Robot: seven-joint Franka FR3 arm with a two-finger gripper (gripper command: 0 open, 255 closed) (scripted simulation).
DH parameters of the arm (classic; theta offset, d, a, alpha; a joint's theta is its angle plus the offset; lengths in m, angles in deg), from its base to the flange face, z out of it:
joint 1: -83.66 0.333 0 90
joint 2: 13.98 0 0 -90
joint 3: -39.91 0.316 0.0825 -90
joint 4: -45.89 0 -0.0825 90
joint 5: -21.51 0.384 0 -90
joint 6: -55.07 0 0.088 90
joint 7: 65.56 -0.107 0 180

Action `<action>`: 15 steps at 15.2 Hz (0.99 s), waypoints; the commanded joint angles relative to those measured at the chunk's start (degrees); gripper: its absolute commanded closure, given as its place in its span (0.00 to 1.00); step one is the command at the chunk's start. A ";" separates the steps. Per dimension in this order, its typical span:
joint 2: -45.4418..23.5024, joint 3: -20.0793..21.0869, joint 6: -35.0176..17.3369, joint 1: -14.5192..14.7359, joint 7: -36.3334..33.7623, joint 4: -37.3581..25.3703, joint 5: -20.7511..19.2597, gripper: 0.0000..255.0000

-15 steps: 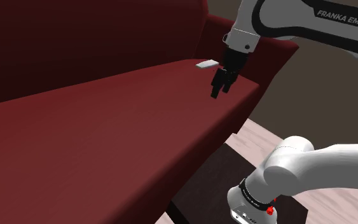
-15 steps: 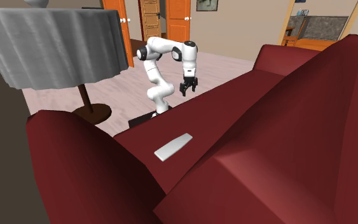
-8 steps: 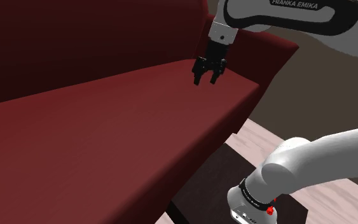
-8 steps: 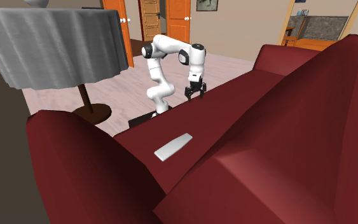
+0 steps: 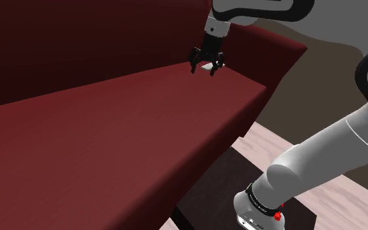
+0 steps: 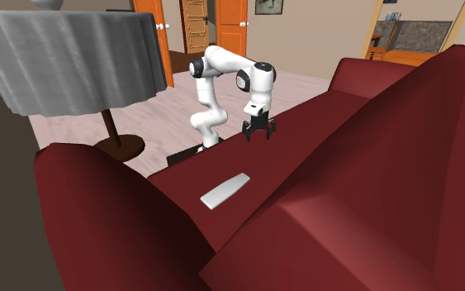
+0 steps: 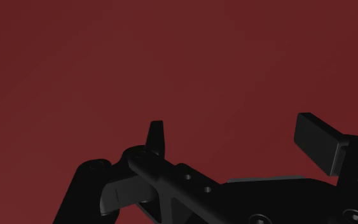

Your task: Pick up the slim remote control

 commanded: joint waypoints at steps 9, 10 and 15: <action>-17.72 -3.11 1.18 -4.19 -16.13 -19.11 -2.61 0.00; -19.39 -3.61 1.60 -4.60 -17.52 -21.22 -2.75 0.00; -27.56 -6.35 4.29 -6.79 -24.08 -32.14 -2.97 0.00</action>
